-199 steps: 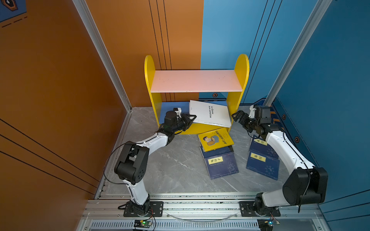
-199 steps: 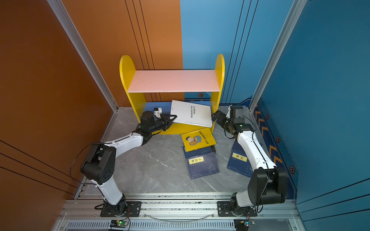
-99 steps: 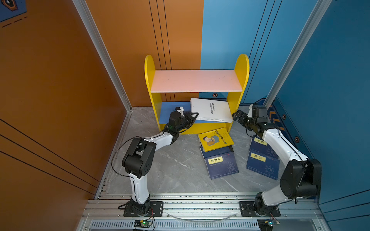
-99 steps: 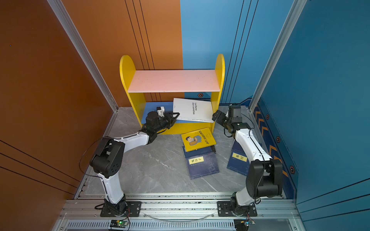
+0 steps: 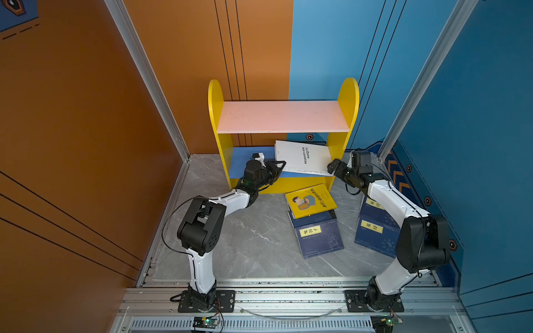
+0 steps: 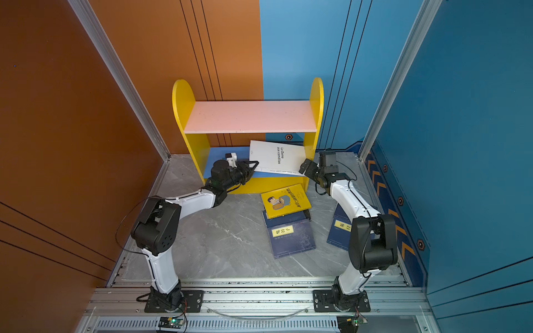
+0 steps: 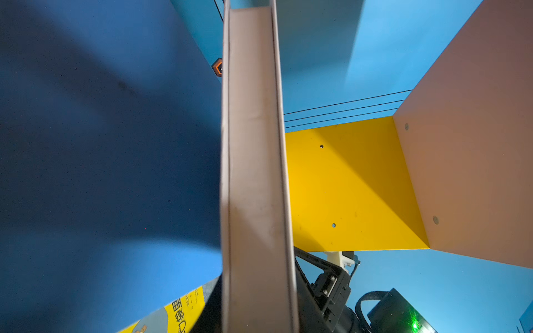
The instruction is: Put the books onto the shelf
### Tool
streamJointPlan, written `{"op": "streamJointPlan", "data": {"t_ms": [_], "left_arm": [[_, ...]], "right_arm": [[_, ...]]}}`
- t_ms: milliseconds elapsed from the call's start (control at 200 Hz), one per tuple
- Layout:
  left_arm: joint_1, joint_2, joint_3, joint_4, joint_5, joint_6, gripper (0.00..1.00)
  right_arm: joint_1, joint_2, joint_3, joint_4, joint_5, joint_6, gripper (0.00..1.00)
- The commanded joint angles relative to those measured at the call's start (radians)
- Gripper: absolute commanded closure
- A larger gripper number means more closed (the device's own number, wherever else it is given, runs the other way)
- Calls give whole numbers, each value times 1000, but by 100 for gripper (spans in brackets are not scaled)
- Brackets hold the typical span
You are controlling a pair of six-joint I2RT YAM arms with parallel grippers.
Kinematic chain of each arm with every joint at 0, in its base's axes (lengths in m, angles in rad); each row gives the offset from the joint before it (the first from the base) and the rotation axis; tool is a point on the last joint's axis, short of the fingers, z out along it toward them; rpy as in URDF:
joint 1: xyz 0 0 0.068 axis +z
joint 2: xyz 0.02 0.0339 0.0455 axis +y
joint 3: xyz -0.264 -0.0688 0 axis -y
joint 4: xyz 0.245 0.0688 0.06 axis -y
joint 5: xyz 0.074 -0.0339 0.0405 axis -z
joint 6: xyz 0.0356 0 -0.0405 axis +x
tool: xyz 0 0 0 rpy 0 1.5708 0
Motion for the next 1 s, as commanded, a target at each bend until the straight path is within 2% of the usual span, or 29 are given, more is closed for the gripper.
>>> {"op": "streamJointPlan", "data": {"t_ms": [0,225,340,396,411,491,716,911,996], "left_arm": [[-12,22,-1,16,-44,12,71],[-12,-20,-8,-106,-80,47,33],[-12,-67,27,-332,-111,104,17],[-12,-80,53,-432,-118,123,15],[-12,-83,58,-461,-118,125,10],[-15,-95,107,-620,-132,152,1],[-20,-119,221,-1001,-243,262,2],[-22,-99,334,-1133,-299,389,2],[-24,-92,357,-1137,-297,420,1]], "right_arm": [[5,30,46,-1,39,12,0],[12,65,57,-23,71,13,2],[12,74,56,-35,78,4,4],[13,78,58,-39,79,2,4],[13,80,59,-40,80,2,4],[13,85,60,-41,84,4,5],[13,89,70,-54,77,11,6],[24,73,78,-58,36,-4,6],[28,65,79,-62,33,-14,6]]}}
